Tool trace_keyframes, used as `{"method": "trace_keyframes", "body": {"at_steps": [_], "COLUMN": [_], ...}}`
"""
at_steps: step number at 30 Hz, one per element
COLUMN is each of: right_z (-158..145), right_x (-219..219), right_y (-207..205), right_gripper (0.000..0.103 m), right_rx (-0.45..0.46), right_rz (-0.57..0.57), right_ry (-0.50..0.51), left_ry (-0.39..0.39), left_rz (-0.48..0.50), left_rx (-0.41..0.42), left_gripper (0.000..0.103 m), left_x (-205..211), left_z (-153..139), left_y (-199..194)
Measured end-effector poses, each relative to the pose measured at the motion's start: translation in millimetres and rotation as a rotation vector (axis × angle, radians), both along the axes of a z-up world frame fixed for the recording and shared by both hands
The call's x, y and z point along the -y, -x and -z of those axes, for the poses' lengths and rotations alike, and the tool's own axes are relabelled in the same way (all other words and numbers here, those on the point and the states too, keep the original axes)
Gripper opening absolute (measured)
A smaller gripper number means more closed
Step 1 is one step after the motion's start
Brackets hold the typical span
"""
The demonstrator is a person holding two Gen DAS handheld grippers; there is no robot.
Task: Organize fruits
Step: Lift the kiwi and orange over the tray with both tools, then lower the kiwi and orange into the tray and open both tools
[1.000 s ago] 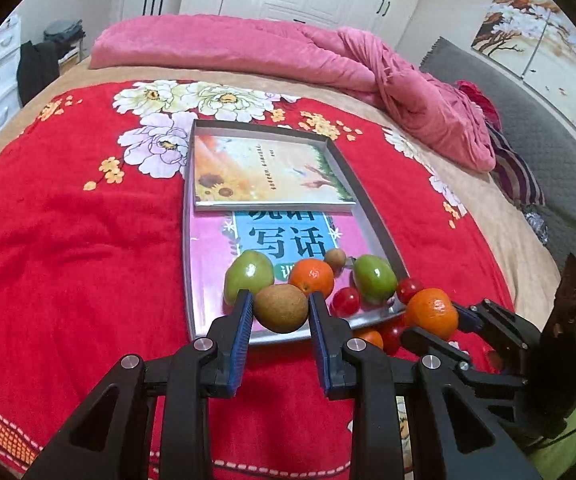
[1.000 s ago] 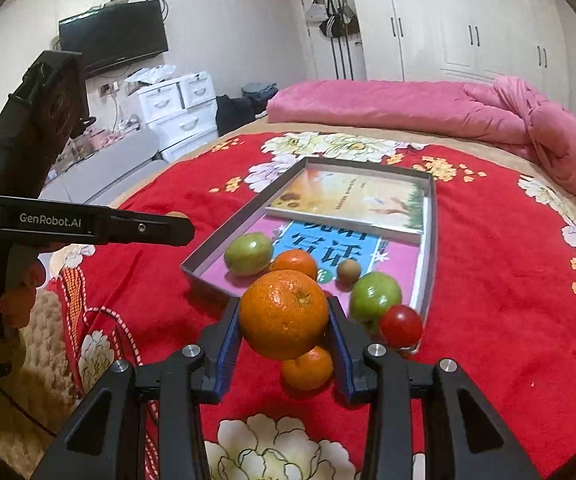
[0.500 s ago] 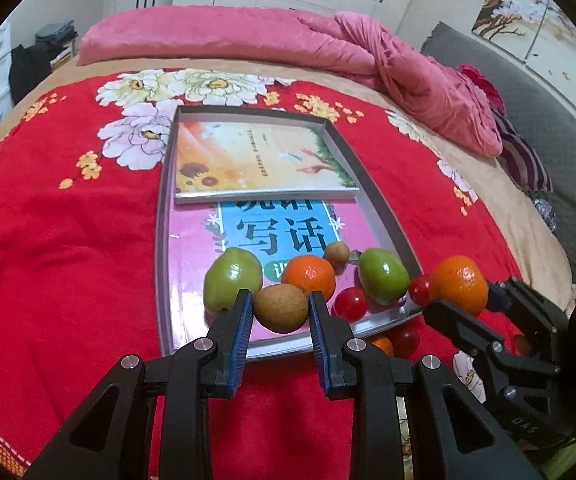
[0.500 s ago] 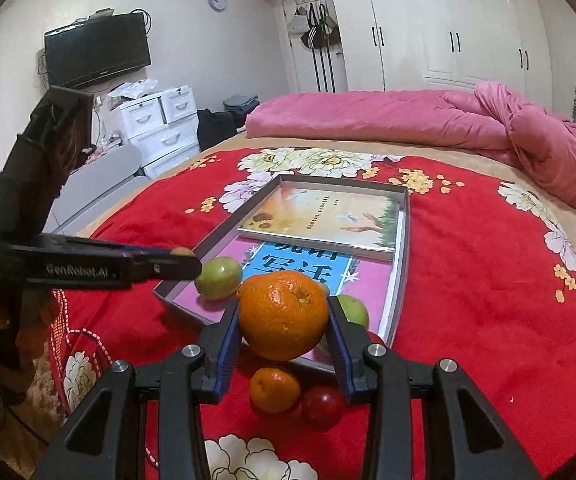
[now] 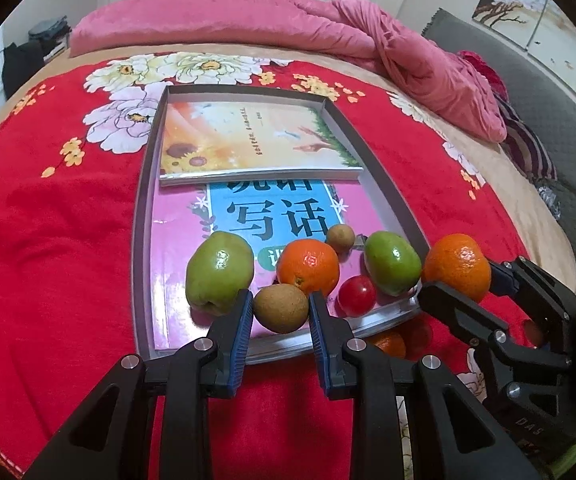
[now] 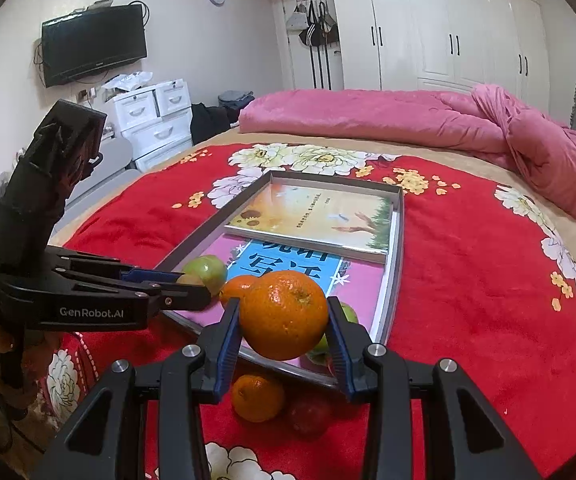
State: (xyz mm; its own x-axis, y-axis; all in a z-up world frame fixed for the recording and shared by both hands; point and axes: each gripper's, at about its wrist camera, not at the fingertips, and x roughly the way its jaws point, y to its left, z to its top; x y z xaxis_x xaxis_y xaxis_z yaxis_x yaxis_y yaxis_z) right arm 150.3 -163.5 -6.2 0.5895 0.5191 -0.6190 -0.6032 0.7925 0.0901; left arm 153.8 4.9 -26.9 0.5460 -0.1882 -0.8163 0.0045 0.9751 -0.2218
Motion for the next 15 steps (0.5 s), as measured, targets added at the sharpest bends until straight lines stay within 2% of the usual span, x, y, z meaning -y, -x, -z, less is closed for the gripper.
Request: {"method": "trace_keyframes", "body": {"at_steps": [15], "right_z": [14.3], "right_x": [-12.7], "right_y": [-8.9], "right_gripper": [0.041], "right_rx": [-0.017], "right_rz": [-0.029], "right_ry": [0.056], "left_ry": [-0.001], "left_rz": [0.008], "left_rx": [-0.035], "left_gripper": [0.029], "left_x": [1.7], "left_z": [12.9], "left_y": [-5.3]}}
